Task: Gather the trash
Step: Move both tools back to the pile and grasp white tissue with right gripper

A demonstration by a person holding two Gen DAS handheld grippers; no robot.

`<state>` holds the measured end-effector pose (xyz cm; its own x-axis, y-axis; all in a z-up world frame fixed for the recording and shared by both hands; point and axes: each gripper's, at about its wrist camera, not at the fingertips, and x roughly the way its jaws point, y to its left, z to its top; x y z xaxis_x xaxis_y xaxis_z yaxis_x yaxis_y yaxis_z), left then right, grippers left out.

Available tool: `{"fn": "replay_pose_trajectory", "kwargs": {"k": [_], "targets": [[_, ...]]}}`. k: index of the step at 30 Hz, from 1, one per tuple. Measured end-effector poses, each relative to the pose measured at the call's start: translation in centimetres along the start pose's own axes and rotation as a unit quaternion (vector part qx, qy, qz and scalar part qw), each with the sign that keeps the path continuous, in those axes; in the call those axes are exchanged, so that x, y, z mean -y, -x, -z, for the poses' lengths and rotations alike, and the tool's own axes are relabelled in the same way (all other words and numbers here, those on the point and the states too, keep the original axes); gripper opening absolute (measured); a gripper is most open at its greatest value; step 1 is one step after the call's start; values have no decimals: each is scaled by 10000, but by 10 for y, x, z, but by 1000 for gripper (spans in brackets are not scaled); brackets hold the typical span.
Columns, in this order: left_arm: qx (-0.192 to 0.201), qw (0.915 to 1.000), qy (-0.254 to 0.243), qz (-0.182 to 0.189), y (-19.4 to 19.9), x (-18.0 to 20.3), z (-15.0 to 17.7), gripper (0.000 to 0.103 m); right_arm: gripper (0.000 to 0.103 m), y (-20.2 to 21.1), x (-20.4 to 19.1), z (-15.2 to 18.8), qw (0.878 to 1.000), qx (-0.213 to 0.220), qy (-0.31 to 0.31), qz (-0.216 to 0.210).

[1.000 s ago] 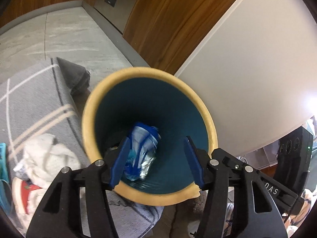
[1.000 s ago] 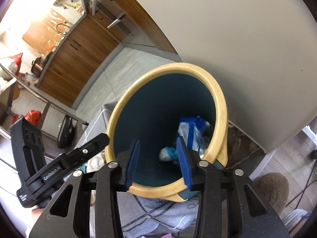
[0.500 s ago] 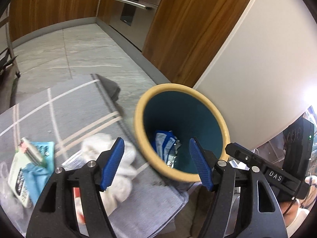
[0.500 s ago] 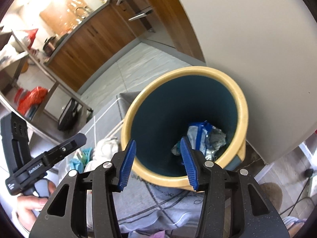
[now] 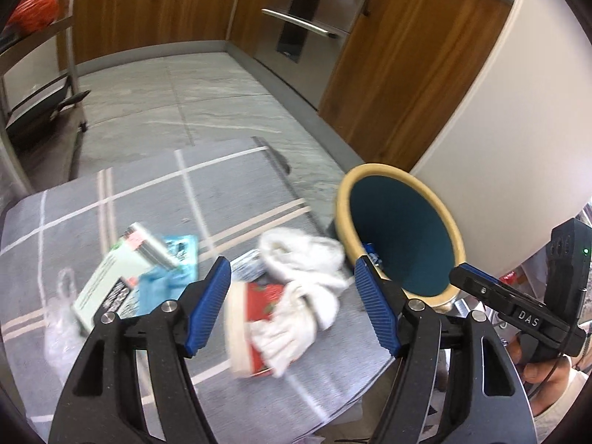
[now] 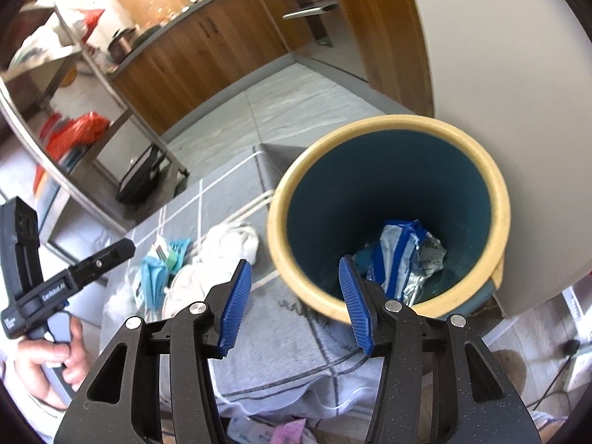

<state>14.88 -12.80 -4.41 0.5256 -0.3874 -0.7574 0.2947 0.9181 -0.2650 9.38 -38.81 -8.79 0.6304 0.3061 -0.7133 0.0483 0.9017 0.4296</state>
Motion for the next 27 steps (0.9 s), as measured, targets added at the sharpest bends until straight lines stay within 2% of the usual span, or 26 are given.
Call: {"fn": "replay_pose_trajectory", "kwargs": {"k": [11,21,27], "targets": [[-8,9996,144,-263,8,-32,18,68,51,-24,-44,12,9984,-286,455,-163],[222,9963,651,-522,28,-80,24,69,58,-54,-89,17,9953,-505,722,-394],[236,9940,864,-630,34,-104,32,69,60,-82,-107,21,9936,-700,832,-317]]}}
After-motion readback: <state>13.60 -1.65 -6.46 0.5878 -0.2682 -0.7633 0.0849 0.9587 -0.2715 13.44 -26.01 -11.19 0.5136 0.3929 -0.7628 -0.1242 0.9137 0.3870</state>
